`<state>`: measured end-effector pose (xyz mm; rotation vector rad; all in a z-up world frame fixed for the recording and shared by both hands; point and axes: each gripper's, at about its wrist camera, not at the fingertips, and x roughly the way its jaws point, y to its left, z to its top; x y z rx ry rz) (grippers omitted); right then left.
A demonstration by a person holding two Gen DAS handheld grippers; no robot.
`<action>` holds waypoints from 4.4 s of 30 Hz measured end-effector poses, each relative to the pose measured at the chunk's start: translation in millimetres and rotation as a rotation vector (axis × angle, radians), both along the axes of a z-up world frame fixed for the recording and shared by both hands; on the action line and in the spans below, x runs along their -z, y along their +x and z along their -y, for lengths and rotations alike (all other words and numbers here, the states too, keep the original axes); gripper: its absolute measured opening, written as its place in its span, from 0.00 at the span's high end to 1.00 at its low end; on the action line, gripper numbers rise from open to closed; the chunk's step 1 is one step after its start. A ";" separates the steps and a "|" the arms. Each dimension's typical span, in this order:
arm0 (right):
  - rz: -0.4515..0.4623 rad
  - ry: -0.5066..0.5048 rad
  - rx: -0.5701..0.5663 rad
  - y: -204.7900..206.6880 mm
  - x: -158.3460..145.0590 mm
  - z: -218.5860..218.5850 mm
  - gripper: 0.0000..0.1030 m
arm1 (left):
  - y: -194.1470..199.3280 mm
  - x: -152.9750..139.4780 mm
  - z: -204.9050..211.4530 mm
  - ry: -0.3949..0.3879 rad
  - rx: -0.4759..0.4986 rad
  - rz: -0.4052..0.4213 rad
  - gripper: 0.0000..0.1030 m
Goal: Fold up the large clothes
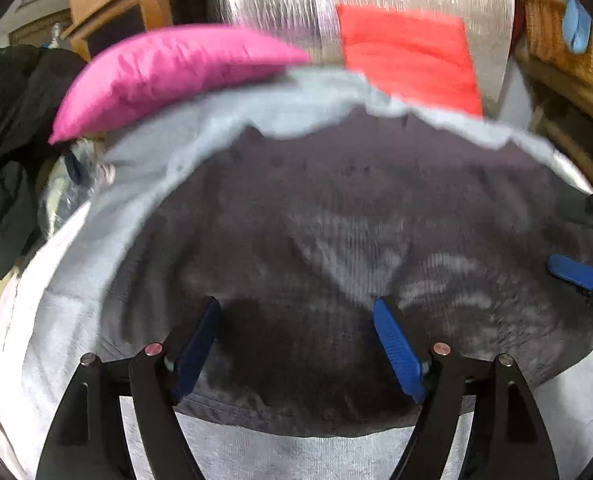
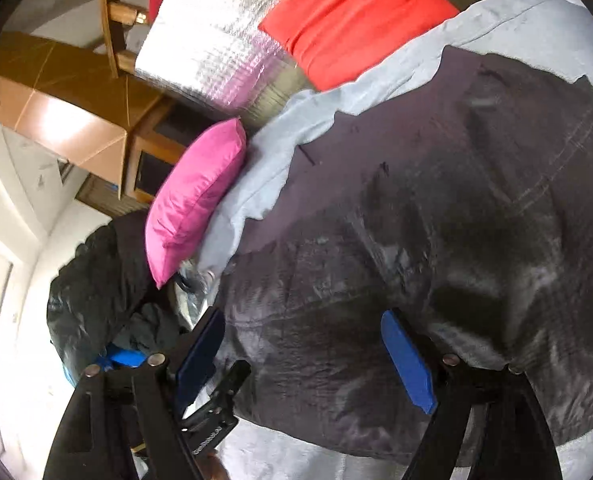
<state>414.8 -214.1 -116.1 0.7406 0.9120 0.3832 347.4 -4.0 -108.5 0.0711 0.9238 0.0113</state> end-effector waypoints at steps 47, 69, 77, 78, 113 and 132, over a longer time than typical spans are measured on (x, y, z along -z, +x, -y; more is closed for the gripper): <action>-0.020 -0.102 0.114 -40.5 5.2 60.6 0.20 | -10.6 2.4 12.2 -0.030 0.011 -0.046 0.13; 0.010 -0.040 0.231 -236.1 13.1 117.1 0.20 | -140.9 -24.4 -170.9 -0.366 -0.297 0.005 0.13; 0.032 -0.031 0.250 -243.4 17.5 136.9 0.20 | -139.2 -26.5 -171.6 -0.386 -0.322 0.019 0.13; 0.045 -0.040 0.247 -245.3 18.9 136.3 0.20 | -139.4 -26.1 -171.1 -0.390 -0.322 0.027 0.13; 0.098 -0.444 0.270 -261.0 16.0 100.4 0.20 | -157.6 -1.1 -146.7 -0.226 -0.200 0.096 0.13; -0.114 -0.171 0.164 -40.1 4.0 201.3 0.20 | 58.2 -1.6 -200.9 -0.549 -0.110 -0.185 0.13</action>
